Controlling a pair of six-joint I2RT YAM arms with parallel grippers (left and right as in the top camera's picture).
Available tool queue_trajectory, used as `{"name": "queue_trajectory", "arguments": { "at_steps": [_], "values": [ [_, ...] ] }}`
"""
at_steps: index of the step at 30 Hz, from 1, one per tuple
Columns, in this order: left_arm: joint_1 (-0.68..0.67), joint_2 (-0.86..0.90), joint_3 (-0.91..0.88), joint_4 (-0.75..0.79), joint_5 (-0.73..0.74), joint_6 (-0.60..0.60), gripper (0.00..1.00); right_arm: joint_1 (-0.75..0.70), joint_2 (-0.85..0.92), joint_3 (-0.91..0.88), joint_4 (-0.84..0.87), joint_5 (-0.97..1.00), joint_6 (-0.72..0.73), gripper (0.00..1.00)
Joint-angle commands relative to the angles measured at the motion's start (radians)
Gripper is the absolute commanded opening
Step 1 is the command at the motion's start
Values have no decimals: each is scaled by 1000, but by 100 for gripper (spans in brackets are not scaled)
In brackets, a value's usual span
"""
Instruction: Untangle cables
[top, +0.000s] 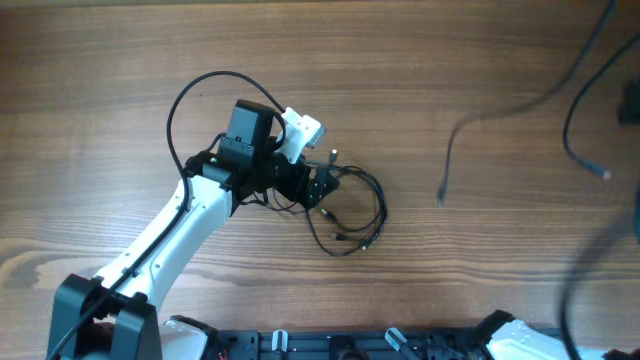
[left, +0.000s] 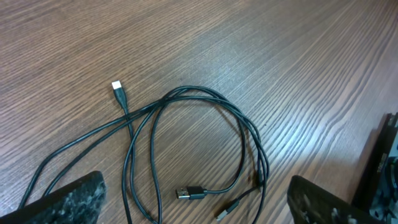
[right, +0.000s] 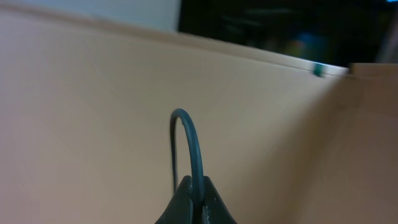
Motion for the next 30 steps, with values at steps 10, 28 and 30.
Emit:
{"name": "queue_trajectory", "arguments": {
  "at_steps": [10,28,30],
  "values": [
    [-96,3,1,-63,13,-6,96,-653,256,-8,-8,-212,183,4],
    [-215,3,1,-174,13,-6,96,-1402,628,-40,7,-833,595,4],
    [-216,3,1,-174,13,-6,96,-1444,647,-53,10,-859,601,4]
  ]
}}
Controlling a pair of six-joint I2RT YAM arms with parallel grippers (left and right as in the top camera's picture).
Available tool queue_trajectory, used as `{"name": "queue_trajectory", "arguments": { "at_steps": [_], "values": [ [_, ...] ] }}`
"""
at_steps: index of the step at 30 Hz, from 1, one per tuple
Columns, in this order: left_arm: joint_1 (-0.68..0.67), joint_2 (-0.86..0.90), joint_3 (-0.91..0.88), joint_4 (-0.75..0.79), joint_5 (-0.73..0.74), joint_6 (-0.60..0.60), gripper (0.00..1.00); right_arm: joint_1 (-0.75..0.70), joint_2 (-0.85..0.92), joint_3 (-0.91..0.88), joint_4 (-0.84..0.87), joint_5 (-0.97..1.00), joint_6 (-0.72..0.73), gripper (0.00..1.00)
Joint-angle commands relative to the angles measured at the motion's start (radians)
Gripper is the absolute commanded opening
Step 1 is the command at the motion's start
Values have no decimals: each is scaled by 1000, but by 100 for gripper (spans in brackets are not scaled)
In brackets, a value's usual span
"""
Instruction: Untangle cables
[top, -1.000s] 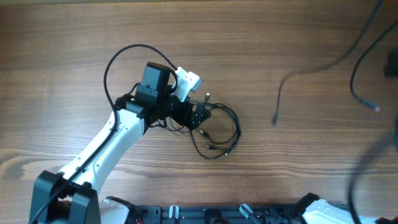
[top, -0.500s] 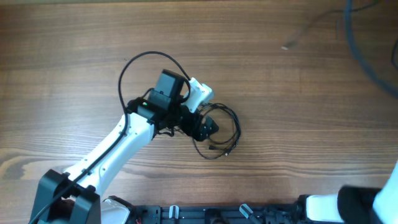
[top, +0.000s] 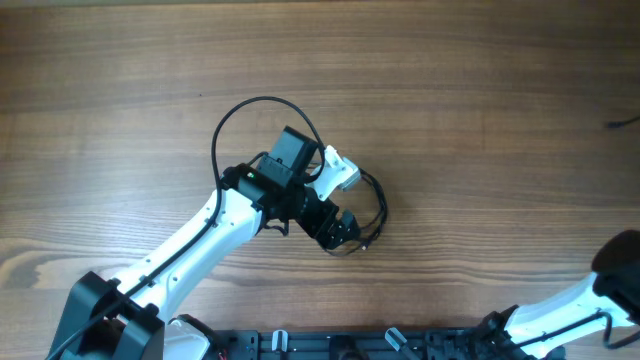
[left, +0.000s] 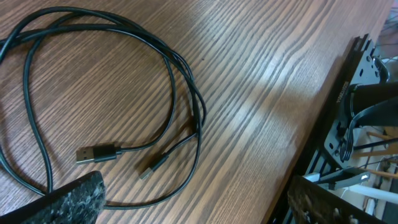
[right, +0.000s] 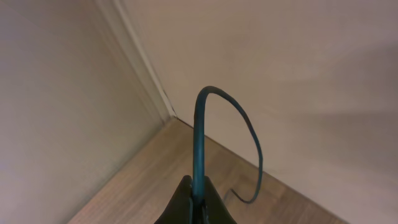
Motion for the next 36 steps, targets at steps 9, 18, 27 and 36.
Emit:
{"name": "queue_trajectory", "arguments": {
  "at_steps": [9,18,27,36],
  "values": [
    [-7,3,1,0,12,-4,96,-184,113,-56,8,-233,153,10],
    [-7,3,1,0,13,-22,97,-174,134,-111,-140,-153,224,100],
    [-7,3,1,96,11,-49,100,-45,137,-111,-222,-652,2,100],
    [193,2,1,329,-51,-598,100,378,137,-111,-475,-450,-276,100]
  ]
}}
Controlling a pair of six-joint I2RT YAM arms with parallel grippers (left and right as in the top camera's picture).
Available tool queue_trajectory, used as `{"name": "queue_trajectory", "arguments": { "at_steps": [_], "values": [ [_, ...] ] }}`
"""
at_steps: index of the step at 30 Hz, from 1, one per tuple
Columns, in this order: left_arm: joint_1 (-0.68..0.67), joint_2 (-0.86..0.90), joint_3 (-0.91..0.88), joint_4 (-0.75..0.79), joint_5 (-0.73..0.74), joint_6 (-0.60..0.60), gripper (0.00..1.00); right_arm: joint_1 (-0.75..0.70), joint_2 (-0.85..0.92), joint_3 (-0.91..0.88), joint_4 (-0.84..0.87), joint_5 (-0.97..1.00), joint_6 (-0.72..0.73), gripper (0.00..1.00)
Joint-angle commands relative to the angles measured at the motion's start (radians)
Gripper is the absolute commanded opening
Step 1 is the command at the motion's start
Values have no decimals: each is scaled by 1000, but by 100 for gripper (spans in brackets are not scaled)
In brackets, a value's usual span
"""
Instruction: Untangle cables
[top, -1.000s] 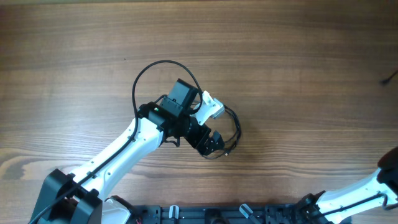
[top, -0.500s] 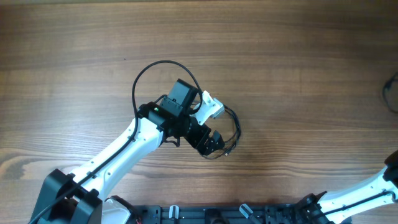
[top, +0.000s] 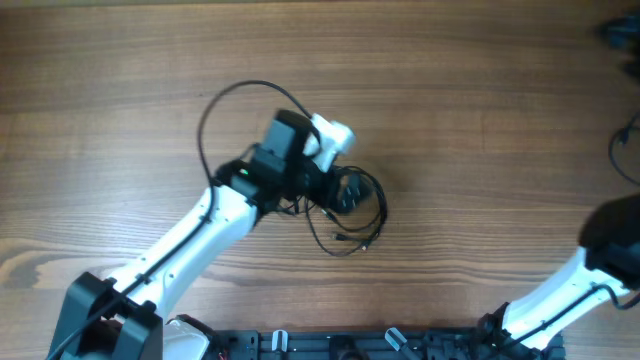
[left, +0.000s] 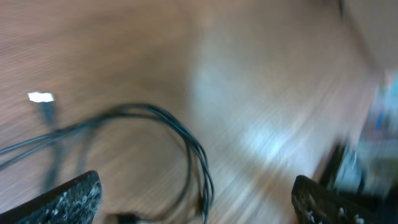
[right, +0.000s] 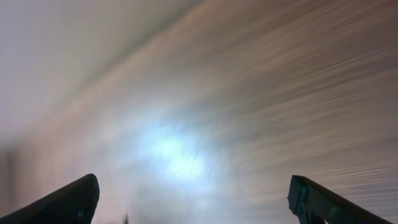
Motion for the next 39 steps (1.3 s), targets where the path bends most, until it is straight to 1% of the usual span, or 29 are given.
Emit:
{"name": "queue_trajectory", "arguments": {
  "at_steps": [1,2,7,9,10,12,14,16,17,19,21,23,26,29,31,35,39],
  "values": [
    [166,-1,1,32,-25,-336,100,158,11,-3,-68,108,-117,100],
    [241,-7,1,29,-26,-383,99,211,11,-3,-105,110,-119,100],
    [455,-19,1,-33,-28,-382,100,374,11,-3,-272,166,-126,100],
    [536,-19,1,-58,-47,-379,99,431,11,-3,-325,163,-170,99],
    [581,-19,1,-74,-89,-377,96,471,11,-3,-351,164,-201,100],
    [643,-25,7,-125,-146,-312,94,533,8,-10,-349,164,-208,100],
    [689,-32,18,-200,-208,-243,94,615,7,-19,-349,167,-230,100],
    [718,-40,23,-271,-256,-192,94,715,7,-36,-349,175,-270,96],
    [726,-45,23,-301,-262,-170,95,751,7,-45,-347,193,-280,94],
    [727,-56,23,-335,-278,-138,95,858,7,-76,-324,301,-279,90],
    [715,-74,26,-371,-350,-135,95,954,7,-108,-289,399,-277,89],
    [702,-102,34,-407,-379,-91,95,1031,7,-143,-266,422,-305,89],
    [681,-154,46,-444,-373,-88,96,1113,7,-197,-204,438,-308,89],
    [637,-249,47,-465,-373,-54,100,1183,7,-262,-148,436,-321,90],
    [614,-307,47,-468,-371,-31,100,1229,7,-318,-116,437,-333,90],
    [612,-426,47,-452,-375,-36,100,1304,7,-441,-5,437,-355,91],
    [638,-510,47,-441,-499,-119,100,1368,8,-521,117,404,-380,93]
  ]
}}
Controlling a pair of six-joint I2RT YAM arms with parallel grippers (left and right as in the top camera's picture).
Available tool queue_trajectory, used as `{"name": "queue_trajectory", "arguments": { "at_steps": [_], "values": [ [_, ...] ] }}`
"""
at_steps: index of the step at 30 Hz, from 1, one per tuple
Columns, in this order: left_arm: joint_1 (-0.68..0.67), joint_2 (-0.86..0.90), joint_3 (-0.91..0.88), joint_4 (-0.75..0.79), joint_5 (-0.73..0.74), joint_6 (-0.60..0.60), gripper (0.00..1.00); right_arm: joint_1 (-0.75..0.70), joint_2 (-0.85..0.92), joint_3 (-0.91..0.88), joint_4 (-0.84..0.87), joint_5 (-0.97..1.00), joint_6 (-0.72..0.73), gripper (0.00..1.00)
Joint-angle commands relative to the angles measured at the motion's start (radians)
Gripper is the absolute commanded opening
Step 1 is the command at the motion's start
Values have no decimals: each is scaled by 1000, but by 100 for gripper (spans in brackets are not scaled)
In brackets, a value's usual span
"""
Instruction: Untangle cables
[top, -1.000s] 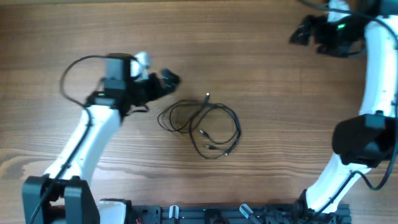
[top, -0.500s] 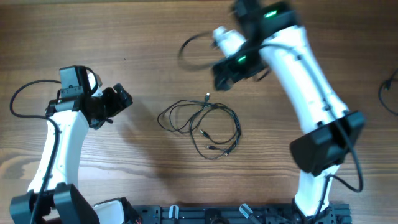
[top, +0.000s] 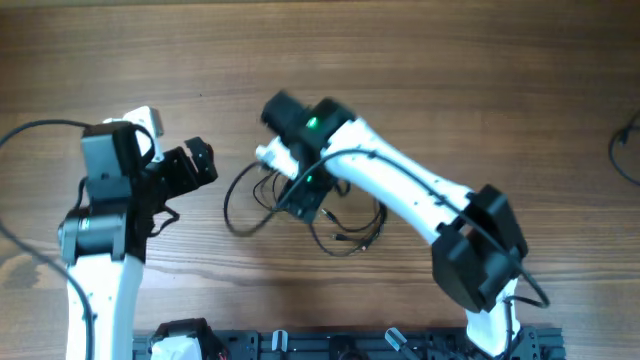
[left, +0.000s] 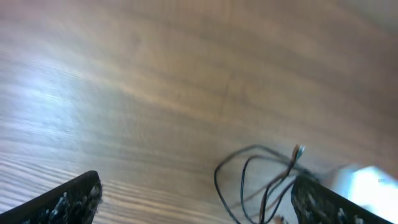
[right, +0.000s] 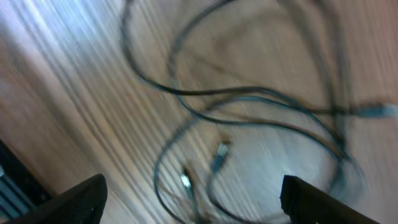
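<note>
A tangle of thin dark cables (top: 345, 240) with USB plugs lies mid-table. One loop spreads left of it. My right gripper (top: 305, 200) hovers directly over the tangle. In the blurred right wrist view it (right: 193, 196) stands open above the cable loops (right: 249, 99) and the plugs (right: 217, 155), with nothing between its fingers. My left gripper (top: 195, 165) is open at the left, off the tangle. The blurred left wrist view shows it (left: 199, 193) empty, with the cables (left: 261, 180) ahead.
A separate dark cable (top: 613, 152) curves along the far right edge of the wooden table (top: 450, 80). The left arm's own lead (top: 40, 128) arcs off the left edge. A dark rack (top: 330, 345) lines the front edge.
My left gripper was over the tangle and now sits to the left of it. The right arm was at the far right edge and now its open gripper hangs over the tangle. A loop now spreads further left.
At first my right gripper was shut on a dark cable, held up off to the right, while the open left gripper hovered over the tangle. The right still gripped it a second later. Then it was open, the cable lying at the right edge. Now the arms have swapped places.
</note>
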Motion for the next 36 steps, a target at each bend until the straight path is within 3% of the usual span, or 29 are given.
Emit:
{"name": "queue_trajectory", "arguments": {
  "at_steps": [1,13,22,24,26,27,28,36],
  "values": [
    [34,-76,16,4,-139,-71,100,58,9,-49,84,-41,-39,94],
    [134,-235,16,13,-206,-109,100,137,11,-105,283,-64,9,97],
    [133,-298,16,-6,-108,-104,100,130,14,-240,531,-24,26,94],
    [133,-298,16,-14,-97,-105,100,130,14,-240,549,0,65,79],
    [133,-298,16,-24,-97,-105,100,130,14,-240,556,36,95,55],
    [133,-298,16,-34,-97,-105,100,130,14,-236,555,69,119,13],
    [133,-298,16,-35,-97,-105,100,130,13,-230,549,95,150,4],
    [133,-298,16,-58,-98,-104,100,122,-113,-151,464,115,206,4]
  ]
}}
